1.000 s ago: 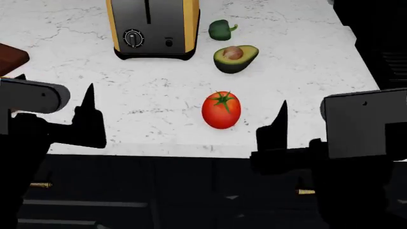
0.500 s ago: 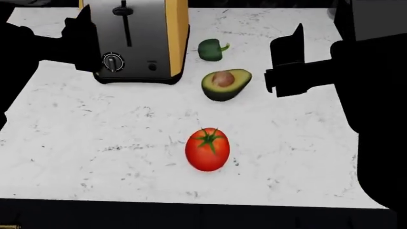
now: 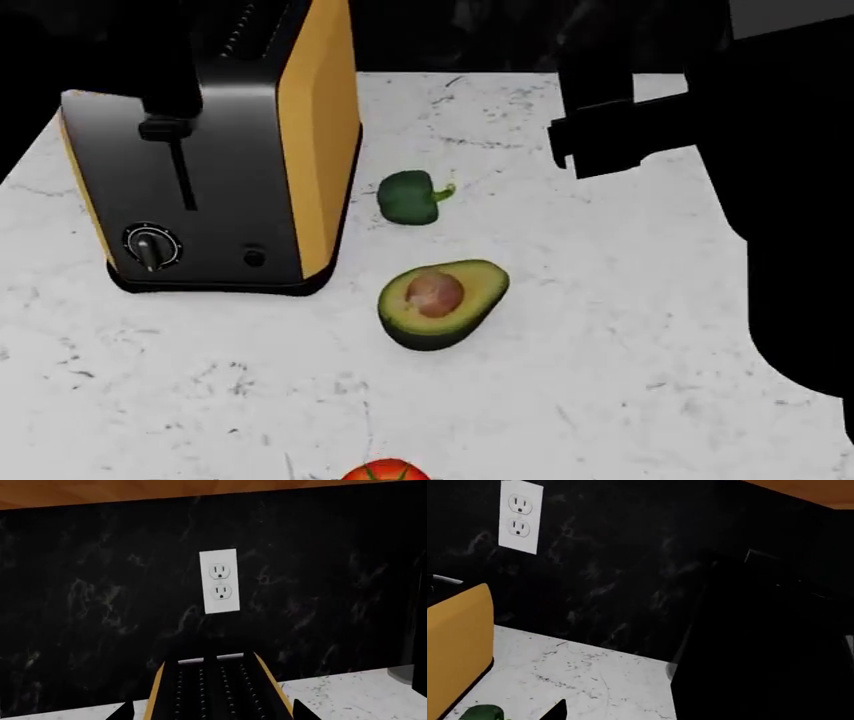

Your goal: Place the avocado, onion, tomato and bell pepper on the cutting board.

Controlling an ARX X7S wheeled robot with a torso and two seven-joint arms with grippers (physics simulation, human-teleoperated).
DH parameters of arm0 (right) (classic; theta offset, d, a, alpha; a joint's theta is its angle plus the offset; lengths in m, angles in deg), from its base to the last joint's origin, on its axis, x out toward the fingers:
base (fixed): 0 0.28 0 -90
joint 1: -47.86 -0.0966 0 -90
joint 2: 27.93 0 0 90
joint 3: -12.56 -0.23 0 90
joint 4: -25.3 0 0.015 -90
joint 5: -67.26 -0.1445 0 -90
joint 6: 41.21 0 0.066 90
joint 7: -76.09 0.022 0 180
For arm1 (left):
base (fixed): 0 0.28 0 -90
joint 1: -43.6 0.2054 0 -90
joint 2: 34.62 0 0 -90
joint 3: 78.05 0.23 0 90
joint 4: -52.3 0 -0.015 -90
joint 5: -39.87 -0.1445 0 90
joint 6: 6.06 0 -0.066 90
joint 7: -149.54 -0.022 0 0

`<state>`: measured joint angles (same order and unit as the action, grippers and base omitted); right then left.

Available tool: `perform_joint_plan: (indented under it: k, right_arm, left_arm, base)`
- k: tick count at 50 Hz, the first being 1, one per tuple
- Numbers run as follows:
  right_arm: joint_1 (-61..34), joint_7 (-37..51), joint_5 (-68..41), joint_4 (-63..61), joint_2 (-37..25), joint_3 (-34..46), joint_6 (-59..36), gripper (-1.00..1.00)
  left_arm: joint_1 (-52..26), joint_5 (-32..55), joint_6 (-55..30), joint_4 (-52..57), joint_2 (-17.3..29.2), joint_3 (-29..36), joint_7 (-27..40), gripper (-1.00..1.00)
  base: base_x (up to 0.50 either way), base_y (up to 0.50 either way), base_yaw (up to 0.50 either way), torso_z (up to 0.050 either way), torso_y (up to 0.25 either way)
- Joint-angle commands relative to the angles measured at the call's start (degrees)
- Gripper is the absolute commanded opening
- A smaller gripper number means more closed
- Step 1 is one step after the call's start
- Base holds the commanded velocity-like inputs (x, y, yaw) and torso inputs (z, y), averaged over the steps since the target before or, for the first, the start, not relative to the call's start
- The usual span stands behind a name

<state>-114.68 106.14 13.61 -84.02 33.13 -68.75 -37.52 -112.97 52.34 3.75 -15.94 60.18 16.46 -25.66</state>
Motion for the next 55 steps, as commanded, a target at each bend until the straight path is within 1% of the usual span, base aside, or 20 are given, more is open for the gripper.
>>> perform_joint_plan:
  k: [1, 7, 13, 14, 16, 23, 24, 25, 26, 28, 29, 31, 33, 34, 36, 39, 44, 47, 51, 55]
  right_arm:
    - [0.06, 0.14, -0.56, 0.55, 0.83, -0.95, -0.17, 1.0]
    - [1.53, 1.11, -1.99, 0.1, 0.29, -2.76, -0.32, 1.0]
    - [2.68, 1.66, -2.82, -1.16, -0.37, -2.31, 0.04, 1.0]
    - [3.35, 1.75, -3.98, -0.68, 0.39, -4.16, 0.09, 1.0]
    - [3.86, 1.53, -4.94, -1.21, 0.42, -4.05, -0.16, 1.0]
    - [3.4, -1.57, -6.78, 0.95, 1.18, 0.18, -0.36, 1.0]
    - [3.39, -1.69, -8.0, 2.66, 2.43, -0.98, -0.61, 1.0]
    - [2.68, -2.64, -6.71, 3.45, 2.1, 1.29, 0.29, 1.0]
    - [2.55, -2.66, -6.94, 4.61, 2.59, 0.95, 0.37, 1.0]
    - [2.08, -4.31, -6.08, 5.99, 2.61, 3.11, 1.71, 1.0]
    - [1.45, -7.13, -4.38, 7.61, 2.6, 6.11, 4.09, 1.0]
    - [1.28, -8.01, -3.83, 9.88, 3.64, 6.63, 5.58, 1.0]
    - [0.77, -10.13, -2.62, 12.47, 4.41, 8.86, 7.27, 1.0]
    - [0.06, -11.71, -1.22, 13.75, 4.42, 11.33, 8.23, 1.0]
    - [-1.03, -13.5, -0.14, 16.99, 5.24, 13.03, 9.32, 1.0]
    - [-2.9, -16.12, 1.44, 20.96, 6.16, 15.71, 10.73, 1.0]
    - [-6.09, -17.67, 0.68, 27.01, 9.06, 16.8, 8.47, 1.0]
    - [-8.59, -19.66, 2.13, 29.86, 9.92, 20.44, 8.28, 1.0]
    - [-11.15, -24.56, 4.16, 35.47, 12.21, 25.57, 10.22, 1.0]
    - [-12.3, -29.31, 6.89, 41.18, 14.71, 29.88, 14.72, 1.0]
  left_arm:
    - [-0.62, 1.07, -1.57, 0.6, -0.93, -2.09, -1.53, 1.0]
    - [-0.18, 1.62, -1.55, 1.0, -0.85, -1.84, -1.27, 1.0]
    - [-0.81, 2.5, -3.11, 2.58, -1.1, -2.03, -0.89, 1.0]
    - [-0.75, 2.62, -3.23, 2.82, -1.02, -1.98, -0.85, 1.0]
    - [-0.68, 2.81, -3.35, 3.02, -0.86, -1.9, -0.79, 1.0]
    - [-1.36, 3.55, -4.35, 4.04, -0.7, -2.15, -0.4, 1.0]
    - [-1.44, 3.66, -4.62, 4.23, -0.69, -2.25, -0.32, 1.0]
    - [-1.47, 3.77, -4.61, 4.31, -0.54, -2.26, -0.35, 1.0]
    - [-1.53, 3.85, -4.69, 4.3, -0.5, -2.32, -0.3, 1.0]
    - [-1.61, 4.02, -4.68, 4.34, -0.36, -2.41, -0.25, 1.0]
    - [-1.57, 4.09, -4.49, 4.37, -0.17, -2.41, -0.28, 1.0]
    - [-1.31, 4.08, -3.93, 3.95, 0.12, -2.05, -0.23, 1.0]
    - [-1.1, 4.16, -3.72, 3.83, 0.39, -1.89, -0.19, 1.0]
    - [-0.74, 4.2, -3.43, 3.87, 0.6, -1.75, -0.22, 1.0]
    - [-0.19, 4.38, -3.42, 4.06, 0.73, -2.03, -0.22, 1.0]
    - [-0.13, 4.5, -3.3, 3.82, 1.09, -2.07, -0.18, 1.0]
    - [-1.04, 4.74, -3.5, 3.62, 1.1, -2.2, 0.1, 1.0]
    - [-0.39, 4.94, -3.31, 3.78, 0.92, -2.11, 0.27, 1.0]
    - [-0.34, 5.22, -3.46, 3.53, 0.96, -2.56, 0.39, 1.0]
    - [-0.22, 5.34, -3.11, 3.15, 1.43, -2.76, 0.45, 1.0]
  base:
    - [0.5, 0.0, 0.0, 0.0, 0.0]
    - [0.5, -0.03, 0.0, 0.0, 0.002]
    - [0.47, -0.1, 0.0, 0.0, 0.0]
    - [0.0, 0.0, 0.0, 0.0, 0.011]
    - [0.0, 0.0, 0.0, 0.0, 0.0]
    - [0.0, 0.0, 0.0, 0.0, 0.0]
    - [0.0, 0.0, 0.0, 0.0, 0.0]
    - [0.0, 0.0, 0.0, 0.0, 0.0]
    - [0.0, 0.0, 0.0, 0.0, 0.0]
    - [0.0, 0.0, 0.0, 0.0, 0.0]
    - [0.0, 0.0, 0.0, 0.0, 0.0]
    - [0.0, 0.0, 0.0, 0.0, 0.0]
    - [0.0, 0.0, 0.0, 0.0, 0.0]
    - [0.0, 0.0, 0.0, 0.0, 0.0]
    - [0.0, 0.0, 0.0, 0.0, 0.0]
    - [0.0, 0.0, 0.0, 0.0, 0.0]
    - [0.0, 0.0, 0.0, 0.0, 0.0]
    - [0.0, 0.0, 0.0, 0.0, 0.0]
    - [0.0, 0.0, 0.0, 0.0, 0.0]
    - [0.0, 0.0, 0.0, 0.0, 0.0]
